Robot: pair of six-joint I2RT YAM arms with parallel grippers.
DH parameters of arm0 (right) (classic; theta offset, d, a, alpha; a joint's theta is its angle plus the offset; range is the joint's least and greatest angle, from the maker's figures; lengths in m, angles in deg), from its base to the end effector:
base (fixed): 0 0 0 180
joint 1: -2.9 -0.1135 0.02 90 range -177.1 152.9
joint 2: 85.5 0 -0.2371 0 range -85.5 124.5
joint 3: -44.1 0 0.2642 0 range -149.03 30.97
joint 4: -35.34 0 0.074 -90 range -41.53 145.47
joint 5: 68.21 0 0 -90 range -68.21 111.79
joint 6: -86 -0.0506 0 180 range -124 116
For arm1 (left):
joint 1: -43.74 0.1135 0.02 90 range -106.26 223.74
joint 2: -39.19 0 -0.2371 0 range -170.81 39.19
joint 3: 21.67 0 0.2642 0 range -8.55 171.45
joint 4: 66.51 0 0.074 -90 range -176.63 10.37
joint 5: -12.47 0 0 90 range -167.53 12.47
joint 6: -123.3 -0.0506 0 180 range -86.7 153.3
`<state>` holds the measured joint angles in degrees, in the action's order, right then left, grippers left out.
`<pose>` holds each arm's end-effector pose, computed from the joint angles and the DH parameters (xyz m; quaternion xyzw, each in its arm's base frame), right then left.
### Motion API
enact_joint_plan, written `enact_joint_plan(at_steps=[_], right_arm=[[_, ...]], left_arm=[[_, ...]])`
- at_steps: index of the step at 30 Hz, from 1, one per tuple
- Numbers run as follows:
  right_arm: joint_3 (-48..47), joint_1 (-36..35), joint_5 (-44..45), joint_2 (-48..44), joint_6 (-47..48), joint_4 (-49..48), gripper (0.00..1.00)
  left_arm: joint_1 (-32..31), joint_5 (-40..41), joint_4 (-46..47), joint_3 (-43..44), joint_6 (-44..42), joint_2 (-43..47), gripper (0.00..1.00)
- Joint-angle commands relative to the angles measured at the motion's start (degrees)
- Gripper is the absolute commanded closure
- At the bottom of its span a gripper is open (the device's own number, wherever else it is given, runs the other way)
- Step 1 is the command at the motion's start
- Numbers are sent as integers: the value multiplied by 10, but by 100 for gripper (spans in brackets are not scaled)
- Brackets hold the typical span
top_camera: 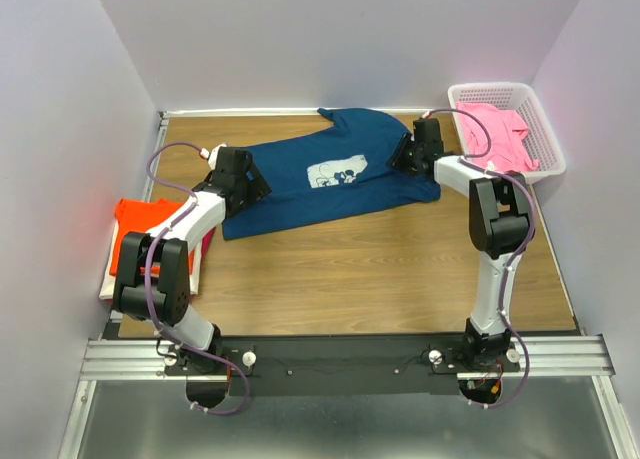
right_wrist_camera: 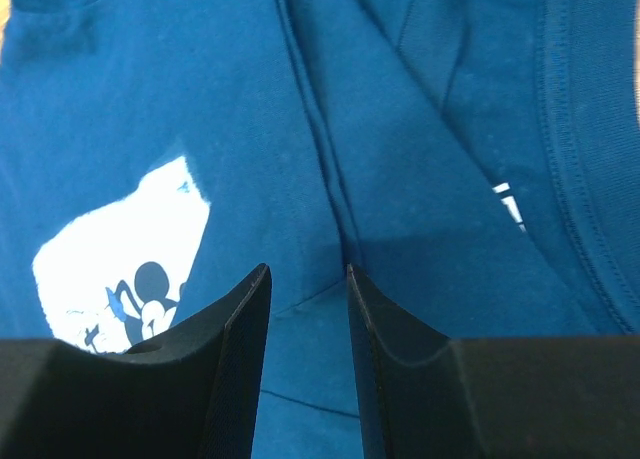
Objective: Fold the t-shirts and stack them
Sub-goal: Fold the tshirt
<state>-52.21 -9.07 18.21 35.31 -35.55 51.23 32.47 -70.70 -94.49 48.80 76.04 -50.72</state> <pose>0.4657 0.1020 0.1269 0.1414 0.8963 0.1818 0.3789 0.3472 -0.0631 0.1712 -0.2731 0.8894 -0.1151 0.3481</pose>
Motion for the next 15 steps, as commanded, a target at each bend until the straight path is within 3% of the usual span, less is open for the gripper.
enact_joint_plan(at_steps=[1,12,15], right_arm=[[-8,-5,32,23,-11,1,57],[-21,-10,30,46,-18,1,57],[-23,-13,30,45,-21,2,65]], left_arm=[[-2,-4,-10,15,-13,18,10],[-2,-2,-15,16,-13,18,10],[-2,2,-16,15,-15,19,10]])
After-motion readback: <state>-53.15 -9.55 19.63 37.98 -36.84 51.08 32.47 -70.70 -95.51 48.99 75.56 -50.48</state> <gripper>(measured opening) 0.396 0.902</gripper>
